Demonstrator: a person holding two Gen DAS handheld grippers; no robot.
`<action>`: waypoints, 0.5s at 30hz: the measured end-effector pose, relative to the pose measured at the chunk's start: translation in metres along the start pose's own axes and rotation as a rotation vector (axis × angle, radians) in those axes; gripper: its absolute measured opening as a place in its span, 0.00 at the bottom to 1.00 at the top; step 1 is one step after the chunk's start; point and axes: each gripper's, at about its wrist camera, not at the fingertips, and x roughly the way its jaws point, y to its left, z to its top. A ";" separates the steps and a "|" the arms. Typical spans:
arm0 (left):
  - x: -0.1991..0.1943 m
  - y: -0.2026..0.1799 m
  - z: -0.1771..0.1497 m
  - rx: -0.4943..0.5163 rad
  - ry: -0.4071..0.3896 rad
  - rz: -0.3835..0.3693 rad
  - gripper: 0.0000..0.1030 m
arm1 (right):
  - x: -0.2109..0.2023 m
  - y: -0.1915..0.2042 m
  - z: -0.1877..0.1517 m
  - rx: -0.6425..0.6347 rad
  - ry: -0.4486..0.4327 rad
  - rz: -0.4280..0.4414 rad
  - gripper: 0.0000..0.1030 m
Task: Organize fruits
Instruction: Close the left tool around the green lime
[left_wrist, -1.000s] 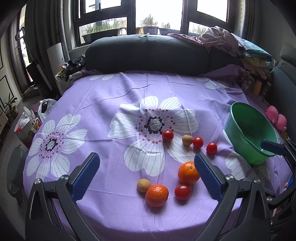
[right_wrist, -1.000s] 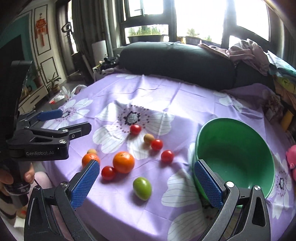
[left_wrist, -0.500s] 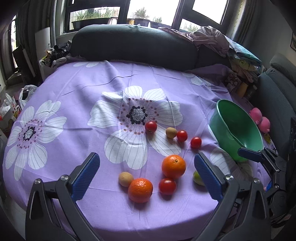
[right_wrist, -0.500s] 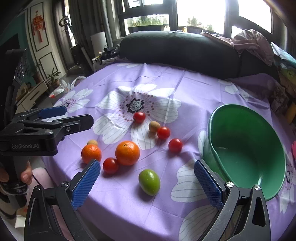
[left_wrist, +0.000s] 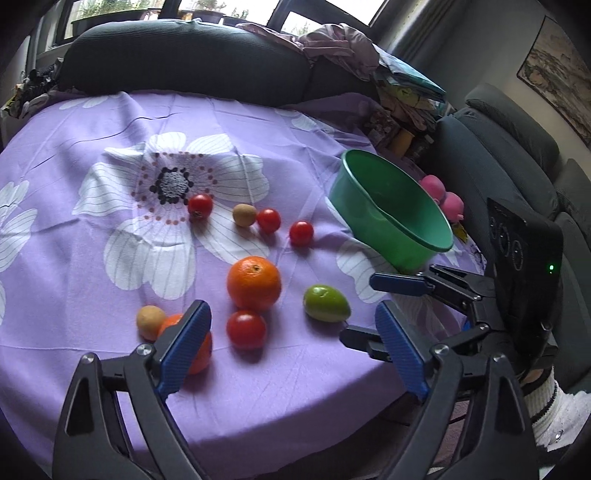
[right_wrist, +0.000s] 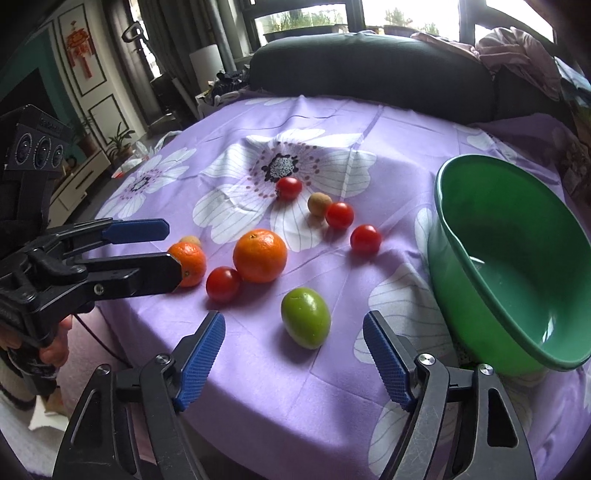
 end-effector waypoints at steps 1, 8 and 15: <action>0.005 -0.004 0.000 0.008 0.014 -0.024 0.85 | 0.002 -0.002 -0.001 0.006 0.004 0.004 0.72; 0.043 -0.021 0.007 0.027 0.120 -0.073 0.73 | 0.014 -0.005 -0.006 -0.007 0.028 0.031 0.55; 0.072 -0.019 0.011 0.019 0.204 -0.067 0.61 | 0.024 -0.011 -0.007 -0.016 0.038 0.047 0.49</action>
